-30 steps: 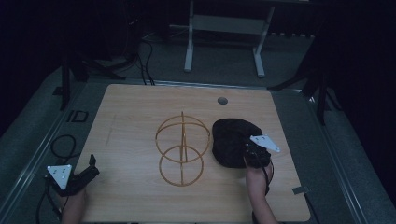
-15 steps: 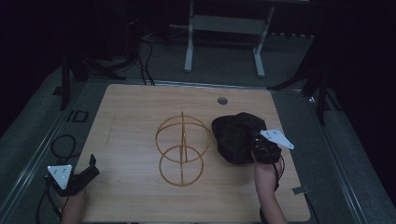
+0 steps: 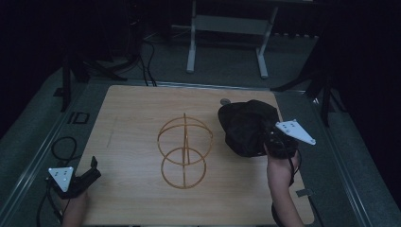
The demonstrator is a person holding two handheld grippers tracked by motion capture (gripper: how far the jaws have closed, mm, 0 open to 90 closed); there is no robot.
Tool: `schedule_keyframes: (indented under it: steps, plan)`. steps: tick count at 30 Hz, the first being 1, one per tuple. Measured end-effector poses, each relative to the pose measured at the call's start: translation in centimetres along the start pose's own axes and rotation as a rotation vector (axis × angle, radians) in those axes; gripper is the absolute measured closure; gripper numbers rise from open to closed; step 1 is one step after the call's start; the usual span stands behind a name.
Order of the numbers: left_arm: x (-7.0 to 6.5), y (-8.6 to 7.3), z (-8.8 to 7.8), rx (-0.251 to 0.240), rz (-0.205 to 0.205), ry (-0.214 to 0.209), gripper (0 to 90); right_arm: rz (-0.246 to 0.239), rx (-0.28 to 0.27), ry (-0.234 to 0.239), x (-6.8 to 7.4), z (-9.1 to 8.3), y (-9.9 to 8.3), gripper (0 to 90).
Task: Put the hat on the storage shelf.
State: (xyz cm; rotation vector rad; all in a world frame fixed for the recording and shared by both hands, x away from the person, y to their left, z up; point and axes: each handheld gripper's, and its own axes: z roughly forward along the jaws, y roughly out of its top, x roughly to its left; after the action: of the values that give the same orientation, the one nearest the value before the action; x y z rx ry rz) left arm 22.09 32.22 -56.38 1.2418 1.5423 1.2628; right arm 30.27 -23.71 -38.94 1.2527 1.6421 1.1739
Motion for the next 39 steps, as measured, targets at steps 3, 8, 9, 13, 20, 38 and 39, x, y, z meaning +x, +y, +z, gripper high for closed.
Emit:
schedule_keyframes:
  steps: [3,8,9,13,20,38,39]
  plan:
    - [0.0,0.0,0.0,0.000,-0.001,0.000,0.6,-0.001,-0.039,0.008,0.1,-0.8,1.7,87.8]
    - [0.0,0.0,0.0,0.000,-0.003,-0.001,0.6,-0.009,-0.082,0.015,0.5,-1.6,3.5,87.8]
    - [0.0,0.0,0.0,0.002,-0.001,-0.001,0.6,-0.014,-0.103,0.021,0.7,-2.0,4.4,87.8]
    - [0.0,0.0,0.0,0.000,-0.002,0.000,0.6,-0.019,-0.128,0.029,1.0,-2.5,5.5,87.8]
    - [0.0,0.0,0.0,0.001,-0.001,0.000,0.6,-0.041,-0.179,0.049,1.9,-3.6,7.9,87.8]
    - [0.0,0.0,0.0,0.005,0.001,-0.003,0.6,-0.048,-0.221,0.172,5.6,-4.0,9.5,87.8]
    - [0.0,0.0,0.0,0.005,0.000,-0.003,0.6,-0.051,-0.224,0.182,6.0,-4.0,9.6,87.8]
